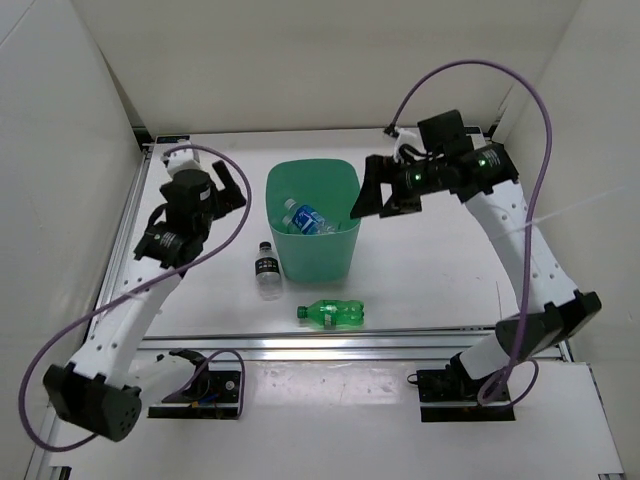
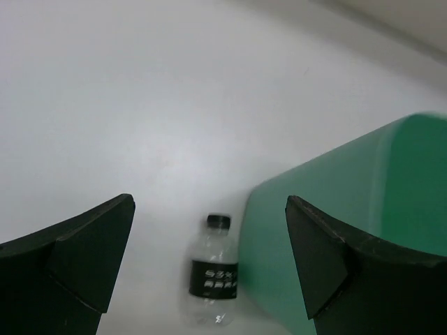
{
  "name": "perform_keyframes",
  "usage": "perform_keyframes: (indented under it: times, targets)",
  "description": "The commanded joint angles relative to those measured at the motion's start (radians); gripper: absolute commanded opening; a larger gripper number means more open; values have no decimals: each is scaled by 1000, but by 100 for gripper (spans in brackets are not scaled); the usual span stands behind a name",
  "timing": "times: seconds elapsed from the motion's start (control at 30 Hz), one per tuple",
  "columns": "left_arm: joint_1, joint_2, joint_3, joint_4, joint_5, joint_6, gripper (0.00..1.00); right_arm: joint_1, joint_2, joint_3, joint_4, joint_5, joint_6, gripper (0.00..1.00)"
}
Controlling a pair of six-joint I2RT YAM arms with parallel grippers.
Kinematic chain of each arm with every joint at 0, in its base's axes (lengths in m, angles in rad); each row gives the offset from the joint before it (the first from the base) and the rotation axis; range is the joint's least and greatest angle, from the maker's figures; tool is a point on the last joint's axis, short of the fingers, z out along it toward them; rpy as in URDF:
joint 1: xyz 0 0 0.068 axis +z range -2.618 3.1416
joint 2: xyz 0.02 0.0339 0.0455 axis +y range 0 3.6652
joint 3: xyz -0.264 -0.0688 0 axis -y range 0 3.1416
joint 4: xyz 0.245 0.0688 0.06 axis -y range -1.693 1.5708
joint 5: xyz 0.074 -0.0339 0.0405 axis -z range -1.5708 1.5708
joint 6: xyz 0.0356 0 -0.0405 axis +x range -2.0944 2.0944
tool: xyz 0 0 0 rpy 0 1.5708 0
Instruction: Put the plastic bottles in the bin
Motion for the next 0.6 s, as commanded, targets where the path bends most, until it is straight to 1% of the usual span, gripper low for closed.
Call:
perform_keyframes:
  times: [0.0,0.03,0.13,0.17,0.27,0.33,0.37,0.4,0.43,0.5,0.57]
  targets:
    - [75,97,-92,-49,285,-106,100,34,-92,-84,16,112,-11,100]
    - [75,157,-106,-49,299,-105,100,34,-112,-110,16,112,-11,100]
    - [75,179,-176,35,319,-105,100,34,-125,-128,16,133,-2,100]
    - [75,179,-193,60,319,-90,100,34,-125,-128,7,133,-13,100]
    - [75,148,-307,117,345,-64,100,34,-125,-128,-3,145,-22,100]
    - [75,136,-408,180,406,-64,100,34,-125,-138,-3,156,-31,100]
    - [75,136,-472,228,458,-75,100,34,-125,-138,-3,156,-31,100]
    - [75,136,-473,229,483,-84,100,34,-125,-138,-12,156,-31,100]
    - [75,136,-527,277,503,-84,100,34,-125,-138,-12,156,-40,100]
    - [75,136,-572,319,531,-96,100,34,-112,-121,-27,147,-51,100]
    - [75,136,-614,367,531,-96,100,34,-83,-86,-44,147,-67,100]
